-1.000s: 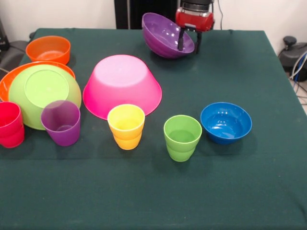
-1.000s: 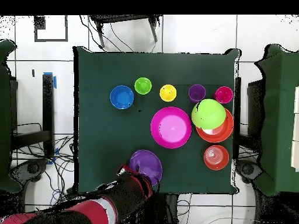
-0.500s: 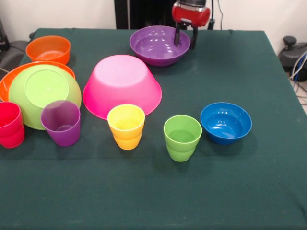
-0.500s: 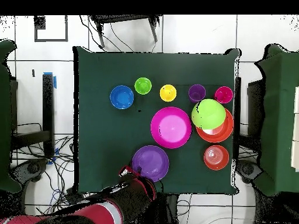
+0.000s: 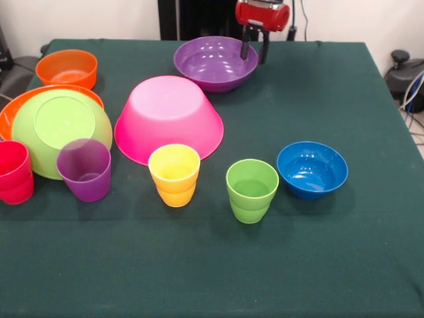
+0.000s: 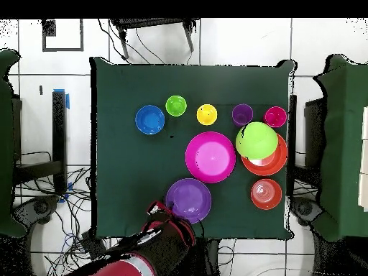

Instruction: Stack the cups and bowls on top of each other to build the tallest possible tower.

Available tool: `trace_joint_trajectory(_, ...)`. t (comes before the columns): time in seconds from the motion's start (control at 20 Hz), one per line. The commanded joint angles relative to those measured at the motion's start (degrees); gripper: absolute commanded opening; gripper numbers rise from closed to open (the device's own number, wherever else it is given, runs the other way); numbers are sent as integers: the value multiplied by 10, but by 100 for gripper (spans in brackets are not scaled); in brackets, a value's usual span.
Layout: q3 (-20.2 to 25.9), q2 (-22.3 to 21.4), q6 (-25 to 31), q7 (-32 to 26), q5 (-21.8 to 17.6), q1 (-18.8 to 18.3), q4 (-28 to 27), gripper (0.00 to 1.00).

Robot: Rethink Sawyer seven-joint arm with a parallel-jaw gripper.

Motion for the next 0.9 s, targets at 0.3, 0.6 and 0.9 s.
trace_joint_trajectory(0.3, 75, 7, 55, -21, -24, -16, -12, 0)
trace_joint_trajectory(0.6, 78, -6, 68, -31, -36, -28, -21, 0)
trace_joint_trajectory(0.9, 125, -103, 161, -62, -107, -108, -2, 0)
